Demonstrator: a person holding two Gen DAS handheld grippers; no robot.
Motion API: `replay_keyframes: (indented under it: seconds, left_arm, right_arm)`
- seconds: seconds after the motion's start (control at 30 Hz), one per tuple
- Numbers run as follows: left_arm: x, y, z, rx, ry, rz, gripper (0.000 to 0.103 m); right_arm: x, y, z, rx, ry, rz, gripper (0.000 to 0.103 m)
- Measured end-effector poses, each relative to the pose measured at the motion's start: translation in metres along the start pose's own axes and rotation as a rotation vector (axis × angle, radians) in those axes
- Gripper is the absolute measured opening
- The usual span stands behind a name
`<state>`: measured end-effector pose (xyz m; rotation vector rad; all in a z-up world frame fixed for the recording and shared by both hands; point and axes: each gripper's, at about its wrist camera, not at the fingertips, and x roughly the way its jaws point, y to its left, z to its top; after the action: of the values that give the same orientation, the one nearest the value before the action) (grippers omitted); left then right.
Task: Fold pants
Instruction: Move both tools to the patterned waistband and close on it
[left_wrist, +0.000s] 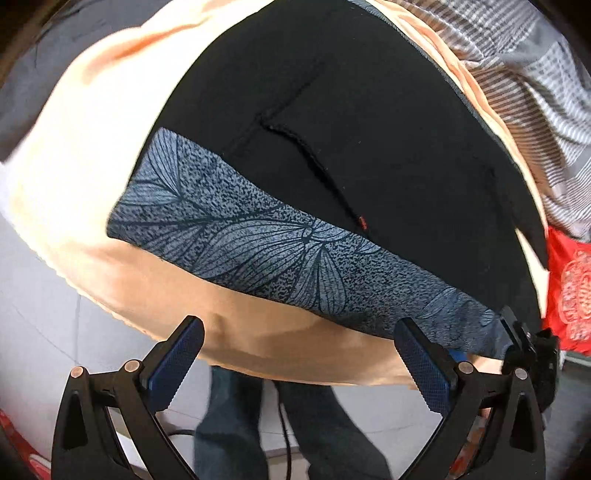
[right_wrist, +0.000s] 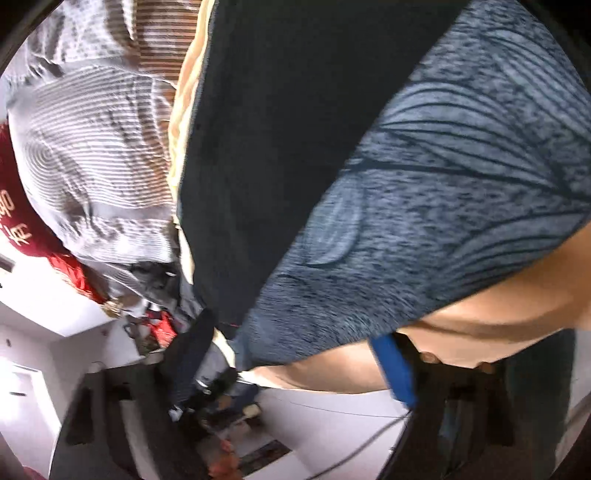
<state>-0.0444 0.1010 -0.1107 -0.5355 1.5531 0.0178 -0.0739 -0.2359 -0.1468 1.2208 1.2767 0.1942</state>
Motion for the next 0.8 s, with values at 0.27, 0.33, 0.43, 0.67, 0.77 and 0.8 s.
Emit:
replay_keyframes:
  seconds: [0.27,0.33,0.43,0.67,0.77,0.8]
  left_arm:
    - [0.006,-0.004,0.005,-0.042,0.001,-0.108,0.103]
    - [0.01,-0.001,0.004,-0.097,0.007,-0.168,0.103]
    - [0.015,0.001,0.009,-0.182,-0.011,-0.256,0.103]
    - [0.01,0.014,0.035,-0.308,-0.069,-0.339,0.103]
    - [0.002,0.028,0.04,-0.359,-0.096,-0.366,0.103]
    - [0.001,0.031,0.041,-0.358,-0.106,-0.348,0.102]
  right_arm:
    - [0.017,0.024,0.01,0.063,0.046,0.153,0.01]
    - [0.009,0.041,0.01,0.035,0.051,0.198,0.009]
    - [0.001,0.063,0.011,-0.003,0.062,0.208,0.009]
    - [-0.003,0.068,0.008,-0.033,0.081,0.158,0.009]
    - [-0.003,0.065,0.007,-0.036,0.082,0.151,0.01]
    - [-0.003,0.063,0.007,-0.035,0.082,0.152,0.013]
